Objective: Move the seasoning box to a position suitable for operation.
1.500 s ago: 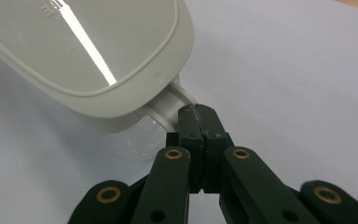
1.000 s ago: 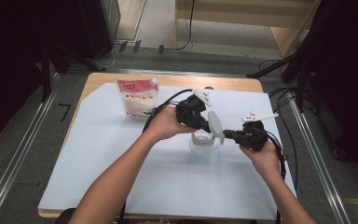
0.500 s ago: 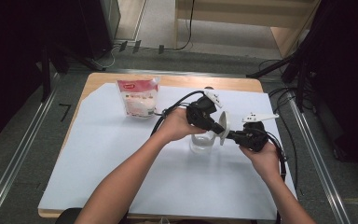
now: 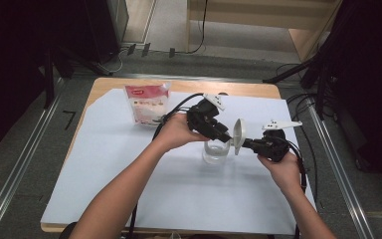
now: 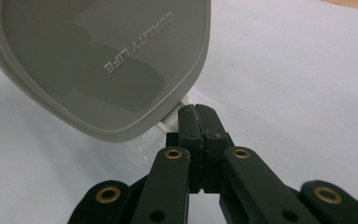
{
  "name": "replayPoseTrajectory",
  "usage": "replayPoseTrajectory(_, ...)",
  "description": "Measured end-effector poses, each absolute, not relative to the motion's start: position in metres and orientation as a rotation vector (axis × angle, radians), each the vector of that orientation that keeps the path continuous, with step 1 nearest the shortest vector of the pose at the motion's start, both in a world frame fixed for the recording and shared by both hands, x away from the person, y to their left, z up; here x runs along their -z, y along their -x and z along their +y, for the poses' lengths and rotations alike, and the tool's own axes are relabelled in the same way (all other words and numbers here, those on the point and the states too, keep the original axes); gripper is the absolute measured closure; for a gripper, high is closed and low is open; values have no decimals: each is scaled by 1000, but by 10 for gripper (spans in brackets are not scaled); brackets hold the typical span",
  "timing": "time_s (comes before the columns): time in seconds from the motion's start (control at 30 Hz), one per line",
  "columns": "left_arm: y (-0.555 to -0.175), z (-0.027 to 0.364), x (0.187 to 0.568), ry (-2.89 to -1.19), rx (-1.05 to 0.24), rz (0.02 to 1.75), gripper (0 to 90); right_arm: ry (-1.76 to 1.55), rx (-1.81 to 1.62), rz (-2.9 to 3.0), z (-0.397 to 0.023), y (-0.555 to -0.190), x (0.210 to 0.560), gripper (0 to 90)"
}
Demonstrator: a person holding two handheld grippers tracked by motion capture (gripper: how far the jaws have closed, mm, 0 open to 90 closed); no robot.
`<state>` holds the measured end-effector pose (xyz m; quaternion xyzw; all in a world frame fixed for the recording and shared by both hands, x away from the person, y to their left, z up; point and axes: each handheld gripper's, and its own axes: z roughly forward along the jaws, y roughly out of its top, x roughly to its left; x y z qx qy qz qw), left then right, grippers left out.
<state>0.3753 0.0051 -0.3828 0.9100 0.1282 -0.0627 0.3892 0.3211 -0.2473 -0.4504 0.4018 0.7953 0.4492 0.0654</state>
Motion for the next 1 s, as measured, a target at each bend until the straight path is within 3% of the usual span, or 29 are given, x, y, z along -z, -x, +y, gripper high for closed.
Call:
replayPoseTrajectory(0.1,-371,18,379,-2314,132,339,481,-1233,-1367,2395,-252,-319,449,876)
replayPoseTrajectory(0.27,-369,37,379,-2292,154,373,419,-1233,-1407,2391,-259,-315,447,813)
replayPoseTrajectory(0.4,-367,51,380,-2248,150,406,454,-1208,-1388,2397,-261,-312,446,778)
replayPoseTrajectory(0.43,-366,60,380,-2238,127,422,441,-1179,-1398,2389,-263,-310,445,726)
replayPoseTrajectory(0.7,-362,83,387,-2250,119,524,443,-1121,-1433,2410,-265,-305,446,553)
replayPoseTrajectory(1.0,-355,100,390,-2262,91,521,445,-1084,-1425,2437,-266,-293,442,477)
